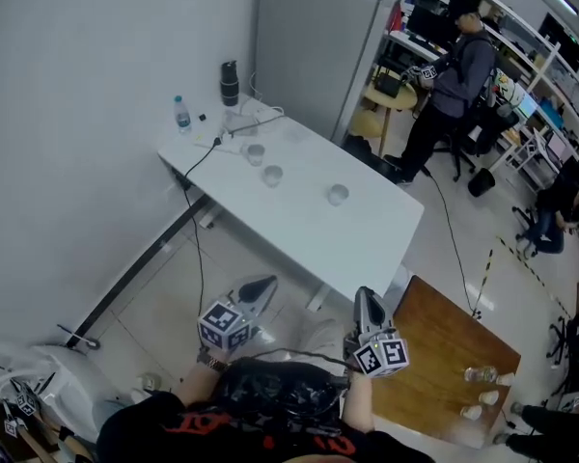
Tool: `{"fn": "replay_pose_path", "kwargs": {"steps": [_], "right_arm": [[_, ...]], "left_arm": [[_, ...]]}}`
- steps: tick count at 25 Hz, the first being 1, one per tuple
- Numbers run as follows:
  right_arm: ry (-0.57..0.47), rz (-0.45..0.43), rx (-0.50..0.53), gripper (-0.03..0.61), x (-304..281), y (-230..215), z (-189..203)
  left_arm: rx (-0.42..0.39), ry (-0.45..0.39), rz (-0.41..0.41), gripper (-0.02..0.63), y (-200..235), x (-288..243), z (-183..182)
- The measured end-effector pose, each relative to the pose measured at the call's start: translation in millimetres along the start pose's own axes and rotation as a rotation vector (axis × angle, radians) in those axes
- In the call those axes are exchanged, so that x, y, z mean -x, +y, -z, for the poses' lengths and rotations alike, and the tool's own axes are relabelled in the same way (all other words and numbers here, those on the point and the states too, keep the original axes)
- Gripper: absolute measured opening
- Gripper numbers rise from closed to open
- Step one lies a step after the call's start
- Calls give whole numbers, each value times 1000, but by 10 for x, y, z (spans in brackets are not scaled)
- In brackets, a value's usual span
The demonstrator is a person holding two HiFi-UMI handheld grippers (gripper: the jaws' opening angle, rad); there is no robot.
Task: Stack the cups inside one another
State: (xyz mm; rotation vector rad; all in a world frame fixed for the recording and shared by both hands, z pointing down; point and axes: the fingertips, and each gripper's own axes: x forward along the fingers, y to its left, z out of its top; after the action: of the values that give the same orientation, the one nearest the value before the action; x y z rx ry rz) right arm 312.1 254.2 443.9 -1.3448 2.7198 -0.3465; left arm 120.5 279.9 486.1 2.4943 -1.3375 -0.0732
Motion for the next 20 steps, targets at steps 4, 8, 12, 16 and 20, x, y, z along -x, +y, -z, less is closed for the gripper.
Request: {"fn": "replay_pose_path", "kwargs": {"steps": [4,8,12,16,20], "right_arm": [[-5,-22,-17,5,-354,-170,-25],[8,-85,-27,5,-833,-418,-9],[2,-117,-12,5,-1321,-791,-113],[8,-123,-25,5,-1724,-1053,-87],[13,-128,-45,5,-2005,-1239,-33]], "left_arm": [[4,-15,-45,-5,225,-93,-65],[3,-32,-95,-5,492,-396,-191],[-15,-61,-110,-6,735,-870,-396],[-21,-83,-123,-5,1054,-1239,-599],[-40,-99,-132,-6,1286,-1468,-724]]}}
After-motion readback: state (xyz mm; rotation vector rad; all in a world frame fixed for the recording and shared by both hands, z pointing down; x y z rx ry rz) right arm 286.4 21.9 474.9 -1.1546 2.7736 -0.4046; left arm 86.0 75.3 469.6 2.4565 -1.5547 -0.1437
